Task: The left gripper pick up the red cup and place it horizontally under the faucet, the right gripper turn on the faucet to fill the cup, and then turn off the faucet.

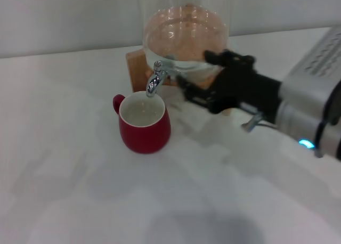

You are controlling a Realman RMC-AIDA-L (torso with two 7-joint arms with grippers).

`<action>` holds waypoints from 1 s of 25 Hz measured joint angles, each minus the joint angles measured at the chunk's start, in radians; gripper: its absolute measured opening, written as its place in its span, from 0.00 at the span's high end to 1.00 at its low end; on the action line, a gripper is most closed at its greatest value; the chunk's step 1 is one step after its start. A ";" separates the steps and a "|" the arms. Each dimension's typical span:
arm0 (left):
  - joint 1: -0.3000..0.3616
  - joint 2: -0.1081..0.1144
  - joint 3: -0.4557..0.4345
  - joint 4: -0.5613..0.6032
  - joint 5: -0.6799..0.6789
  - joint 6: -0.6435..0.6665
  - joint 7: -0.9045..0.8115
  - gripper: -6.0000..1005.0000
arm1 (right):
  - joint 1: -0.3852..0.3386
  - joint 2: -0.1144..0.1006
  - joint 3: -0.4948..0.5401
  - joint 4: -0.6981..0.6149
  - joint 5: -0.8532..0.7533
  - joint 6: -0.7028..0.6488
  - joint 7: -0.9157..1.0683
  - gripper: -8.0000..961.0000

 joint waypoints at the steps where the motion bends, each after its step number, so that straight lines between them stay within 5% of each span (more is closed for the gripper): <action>1: 0.000 0.000 -0.001 0.000 0.000 0.001 0.000 0.23 | -0.009 0.000 0.019 -0.001 0.002 0.004 0.002 0.25; 10: -0.003 0.001 -0.005 0.000 0.009 0.013 0.000 0.21 | 0.008 0.000 0.214 0.013 0.075 0.129 -0.001 0.25; 17: 0.004 0.001 -0.004 0.000 0.013 0.006 0.000 0.21 | 0.108 0.000 0.492 0.132 0.215 0.340 -0.008 0.25; 25: 0.002 0.001 -0.004 -0.001 0.032 0.004 0.000 0.20 | 0.253 -0.003 0.925 0.365 0.390 0.788 0.018 0.25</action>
